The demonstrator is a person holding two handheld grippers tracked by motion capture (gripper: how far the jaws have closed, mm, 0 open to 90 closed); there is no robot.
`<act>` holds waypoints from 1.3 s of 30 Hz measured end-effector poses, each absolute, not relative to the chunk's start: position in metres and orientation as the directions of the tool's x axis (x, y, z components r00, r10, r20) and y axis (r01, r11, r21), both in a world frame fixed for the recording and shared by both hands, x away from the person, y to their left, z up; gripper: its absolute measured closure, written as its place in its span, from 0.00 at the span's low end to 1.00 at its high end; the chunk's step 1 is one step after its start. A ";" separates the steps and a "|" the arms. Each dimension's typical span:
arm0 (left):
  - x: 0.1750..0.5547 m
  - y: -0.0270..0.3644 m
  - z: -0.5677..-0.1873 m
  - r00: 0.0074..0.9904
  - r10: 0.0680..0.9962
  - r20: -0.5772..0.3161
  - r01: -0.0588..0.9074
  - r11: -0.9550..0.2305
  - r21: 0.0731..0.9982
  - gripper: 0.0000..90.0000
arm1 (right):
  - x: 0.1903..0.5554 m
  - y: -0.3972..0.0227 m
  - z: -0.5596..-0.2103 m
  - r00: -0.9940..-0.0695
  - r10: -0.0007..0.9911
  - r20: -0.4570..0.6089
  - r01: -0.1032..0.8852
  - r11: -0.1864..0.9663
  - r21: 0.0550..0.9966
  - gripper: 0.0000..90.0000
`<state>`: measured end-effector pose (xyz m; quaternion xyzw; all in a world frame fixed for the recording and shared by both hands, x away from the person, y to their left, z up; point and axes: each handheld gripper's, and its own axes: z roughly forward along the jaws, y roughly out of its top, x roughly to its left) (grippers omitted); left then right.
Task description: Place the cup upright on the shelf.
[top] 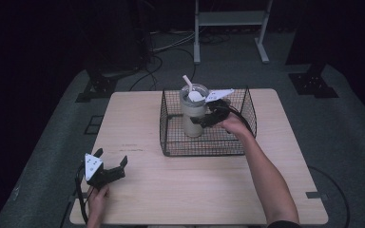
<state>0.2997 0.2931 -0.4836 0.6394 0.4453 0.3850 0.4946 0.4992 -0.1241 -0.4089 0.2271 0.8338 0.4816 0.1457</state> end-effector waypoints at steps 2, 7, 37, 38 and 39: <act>0.300 0.293 -0.484 0.307 0.950 0.052 0.189 -0.114 0.975 0.00 | 0.498 -0.125 -0.407 -0.854 0.519 -0.027 0.237 0.434 0.869 0.10; 0.300 0.293 -0.484 0.308 0.950 0.054 0.188 -0.116 0.975 0.00 | 0.494 -0.129 -0.404 -0.850 0.527 -0.027 0.240 0.431 0.870 0.10; 0.300 0.292 -0.484 0.303 0.951 0.056 0.192 -0.118 0.974 0.00 | 0.470 -0.147 -0.382 -0.801 0.599 0.001 0.321 0.428 0.845 0.10; 0.301 0.292 -0.484 0.303 0.952 0.055 0.193 -0.118 0.974 0.00 | 0.469 -0.148 -0.381 -0.796 0.605 0.001 0.324 0.425 0.846 0.10; 0.301 0.292 -0.484 0.303 0.952 0.055 0.193 -0.118 0.974 0.00 | 0.469 -0.148 -0.381 -0.796 0.605 0.001 0.324 0.425 0.846 0.10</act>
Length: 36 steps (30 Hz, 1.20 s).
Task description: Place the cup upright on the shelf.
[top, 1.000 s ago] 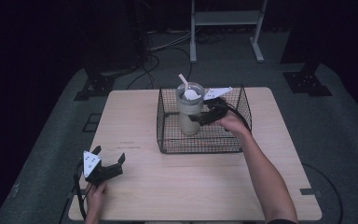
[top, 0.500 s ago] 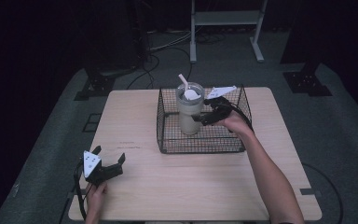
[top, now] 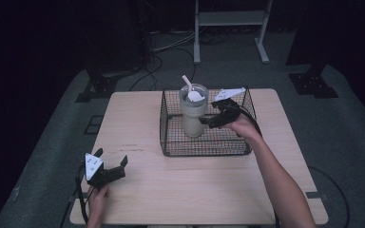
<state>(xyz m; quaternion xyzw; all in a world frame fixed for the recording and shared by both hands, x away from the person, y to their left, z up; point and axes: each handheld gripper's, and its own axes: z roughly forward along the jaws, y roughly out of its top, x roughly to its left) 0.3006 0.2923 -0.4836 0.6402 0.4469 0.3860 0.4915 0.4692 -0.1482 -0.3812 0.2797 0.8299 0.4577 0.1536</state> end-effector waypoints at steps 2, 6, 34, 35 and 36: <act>0.301 0.292 -0.484 0.303 0.951 0.055 0.193 -0.117 0.974 0.00 | 0.467 -0.151 -0.379 -0.791 0.611 0.003 0.329 0.422 0.845 0.10; 0.301 0.292 -0.484 0.303 0.951 0.058 0.192 -0.121 0.974 0.00 | 0.460 -0.157 -0.375 -0.782 0.623 -0.003 0.326 0.413 0.850 0.10; 0.300 0.292 -0.484 0.302 0.951 0.061 0.189 -0.122 0.974 0.00 | 0.414 -0.189 -0.368 -0.779 0.627 -0.014 0.327 0.425 0.844 0.11; 0.300 0.292 -0.484 0.302 0.951 0.061 0.189 -0.122 0.974 0.00 | 0.413 -0.190 -0.367 -0.780 0.625 -0.012 0.328 0.426 0.843 0.11; 0.300 0.292 -0.484 0.303 0.951 0.061 0.189 -0.122 0.974 0.00 | 0.413 -0.190 -0.367 -0.780 0.625 -0.012 0.328 0.426 0.843 0.11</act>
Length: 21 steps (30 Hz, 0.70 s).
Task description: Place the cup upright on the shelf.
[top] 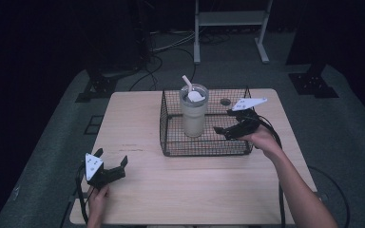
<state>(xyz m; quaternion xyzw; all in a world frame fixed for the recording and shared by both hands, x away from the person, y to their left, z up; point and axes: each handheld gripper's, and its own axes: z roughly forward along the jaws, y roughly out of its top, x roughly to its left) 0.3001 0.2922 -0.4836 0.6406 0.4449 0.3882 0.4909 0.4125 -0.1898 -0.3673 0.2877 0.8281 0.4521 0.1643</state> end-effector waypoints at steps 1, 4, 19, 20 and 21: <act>0.300 0.292 -0.484 0.302 0.951 0.061 0.189 -0.122 0.974 0.00 | 0.411 -0.191 -0.367 -0.782 0.623 -0.012 0.328 0.427 0.843 0.11; 0.300 0.292 -0.484 0.302 0.951 0.060 0.190 -0.122 0.974 0.00 | 0.406 -0.193 -0.365 -0.784 0.620 -0.013 0.322 0.425 0.846 0.11; 0.300 0.292 -0.484 0.301 0.952 0.058 0.192 -0.120 0.974 0.00 | 0.381 -0.206 -0.370 -0.792 0.610 -0.010 0.315 0.424 0.849 0.11; 0.300 0.292 -0.484 0.301 0.952 0.058 0.192 -0.120 0.974 0.00 | 0.379 -0.207 -0.370 -0.792 0.610 -0.007 0.316 0.420 0.851 0.11; 0.300 0.292 -0.484 0.302 0.952 0.059 0.191 -0.121 0.974 0.00 | 0.379 -0.207 -0.370 -0.792 0.610 -0.007 0.316 0.420 0.851 0.11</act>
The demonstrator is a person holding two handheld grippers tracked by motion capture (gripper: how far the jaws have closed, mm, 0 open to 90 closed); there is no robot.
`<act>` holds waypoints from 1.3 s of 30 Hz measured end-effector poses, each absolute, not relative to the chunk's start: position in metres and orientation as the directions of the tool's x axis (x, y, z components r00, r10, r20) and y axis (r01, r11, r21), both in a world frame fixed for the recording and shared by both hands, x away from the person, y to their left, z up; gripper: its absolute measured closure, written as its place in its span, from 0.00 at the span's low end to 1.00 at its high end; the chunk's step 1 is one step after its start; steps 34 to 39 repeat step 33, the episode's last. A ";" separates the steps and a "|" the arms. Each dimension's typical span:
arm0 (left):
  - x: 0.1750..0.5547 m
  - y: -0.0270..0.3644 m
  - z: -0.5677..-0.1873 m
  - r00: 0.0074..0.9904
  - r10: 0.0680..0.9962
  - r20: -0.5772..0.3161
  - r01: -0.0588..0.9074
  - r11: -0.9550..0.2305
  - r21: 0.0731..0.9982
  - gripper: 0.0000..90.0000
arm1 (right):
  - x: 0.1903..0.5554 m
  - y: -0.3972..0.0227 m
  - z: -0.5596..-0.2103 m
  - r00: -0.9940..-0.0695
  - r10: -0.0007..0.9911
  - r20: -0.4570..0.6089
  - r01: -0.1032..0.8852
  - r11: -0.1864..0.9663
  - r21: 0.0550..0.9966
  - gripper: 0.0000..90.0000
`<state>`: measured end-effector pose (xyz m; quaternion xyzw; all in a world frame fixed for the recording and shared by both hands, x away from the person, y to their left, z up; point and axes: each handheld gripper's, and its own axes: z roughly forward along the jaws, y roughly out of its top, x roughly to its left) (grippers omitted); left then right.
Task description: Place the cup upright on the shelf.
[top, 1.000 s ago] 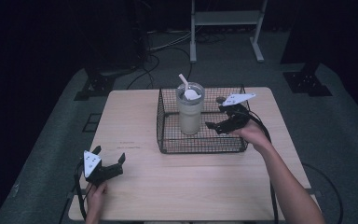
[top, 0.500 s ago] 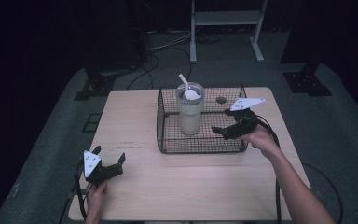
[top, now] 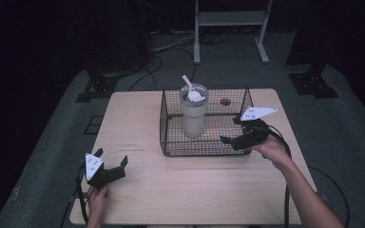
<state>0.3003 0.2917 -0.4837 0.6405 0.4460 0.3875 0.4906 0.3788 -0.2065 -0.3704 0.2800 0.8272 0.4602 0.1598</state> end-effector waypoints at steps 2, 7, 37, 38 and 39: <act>0.300 0.292 -0.484 0.302 0.952 0.060 0.191 -0.121 0.974 0.00 | 0.374 -0.208 -0.371 -0.793 0.609 -0.009 0.313 0.420 0.852 0.11; 0.300 0.292 -0.484 0.302 0.952 0.060 0.190 -0.121 0.974 0.00 | 0.364 -0.213 -0.373 -0.796 0.605 -0.004 0.308 0.411 0.858 0.11; 0.301 0.291 -0.484 0.302 0.951 0.067 0.194 -0.130 0.972 0.00 | 0.303 -0.257 -0.410 -0.766 0.643 0.004 0.310 0.363 0.879 0.11; 0.301 0.291 -0.484 0.302 0.951 0.067 0.194 -0.130 0.972 0.00 | 0.303 -0.257 -0.410 -0.766 0.643 0.004 0.310 0.363 0.879 0.11; 0.301 0.291 -0.484 0.302 0.951 0.067 0.194 -0.130 0.972 0.00 | 0.303 -0.257 -0.410 -0.766 0.643 0.004 0.310 0.363 0.879 0.11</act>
